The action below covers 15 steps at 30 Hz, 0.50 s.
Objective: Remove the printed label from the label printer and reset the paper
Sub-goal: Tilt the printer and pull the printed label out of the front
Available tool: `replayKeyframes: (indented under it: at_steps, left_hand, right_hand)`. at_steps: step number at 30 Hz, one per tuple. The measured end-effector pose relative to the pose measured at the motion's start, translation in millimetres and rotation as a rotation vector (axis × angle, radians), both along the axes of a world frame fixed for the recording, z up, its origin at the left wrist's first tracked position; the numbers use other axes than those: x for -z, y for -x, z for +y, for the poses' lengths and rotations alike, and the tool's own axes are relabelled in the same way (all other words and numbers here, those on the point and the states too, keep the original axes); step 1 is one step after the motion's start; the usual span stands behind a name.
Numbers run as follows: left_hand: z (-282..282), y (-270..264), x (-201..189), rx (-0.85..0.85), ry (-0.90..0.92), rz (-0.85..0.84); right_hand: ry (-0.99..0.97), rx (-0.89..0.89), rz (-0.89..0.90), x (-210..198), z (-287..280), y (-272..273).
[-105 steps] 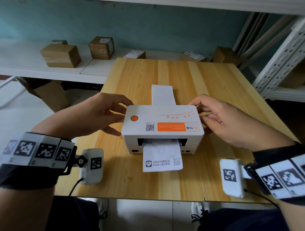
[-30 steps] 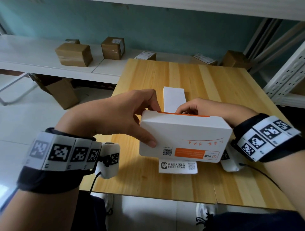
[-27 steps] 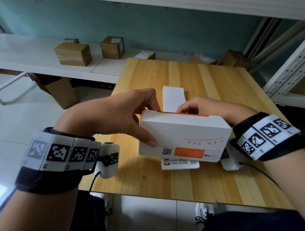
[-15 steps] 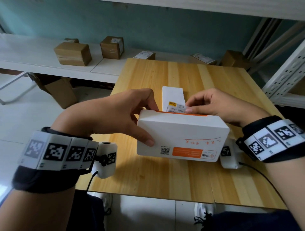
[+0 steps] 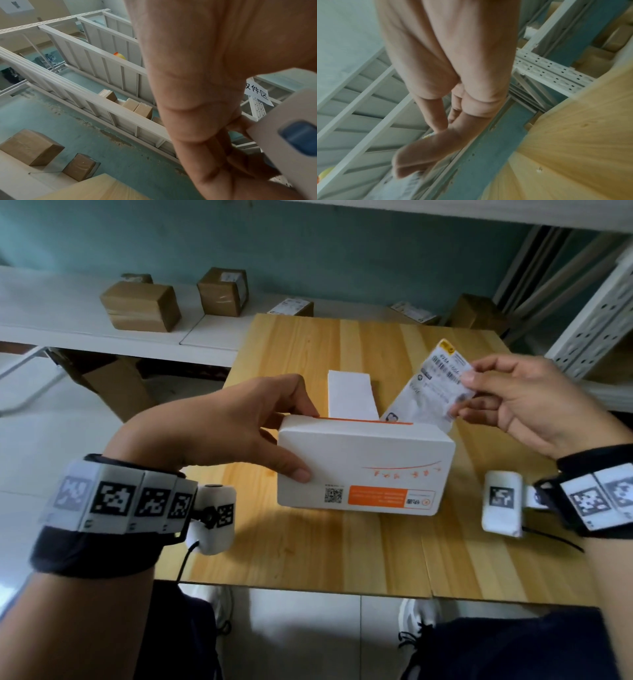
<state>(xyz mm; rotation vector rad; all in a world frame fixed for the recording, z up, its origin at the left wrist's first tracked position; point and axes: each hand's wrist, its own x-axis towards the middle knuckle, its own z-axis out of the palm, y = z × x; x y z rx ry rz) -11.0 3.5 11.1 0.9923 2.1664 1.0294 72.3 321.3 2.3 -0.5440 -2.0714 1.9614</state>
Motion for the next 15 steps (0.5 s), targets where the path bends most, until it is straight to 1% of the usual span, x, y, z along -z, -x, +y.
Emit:
replayKeyframes:
  at_steps: [1, 3, 6, 9, 11, 15]
  left_hand:
    - [-0.2, 0.1, 0.3, 0.001, -0.006, -0.003]
    - [0.2, -0.1, -0.3, 0.001, -0.018, -0.01]
    - [1.4, 0.2, 0.3, 0.003, -0.028, -0.016]
    - [2.0, 1.9, 2.1, 0.006, -0.035, -0.019]
    - [1.8, 3.5, 3.2, 0.007, -0.037, -0.018]
    - [1.2, 4.2, 4.4, 0.002, -0.033, -0.014]
  right_hand:
    - [-0.004, 0.015, -0.007, 0.1, 5.1, -2.7]
    - [-0.094, 0.021, -0.089, 1.7, 15.1, -8.5]
    - [-0.349, -0.075, -0.334, 6.1, 25.1, -17.0]
    - [-0.514, -0.177, -0.511, 12.1, 25.8, -21.1]
    - [-0.581, -0.205, -0.569, 16.8, 25.3, -21.3]
    - [-0.646, -0.235, -0.663, 25.2, 25.6, -22.4]
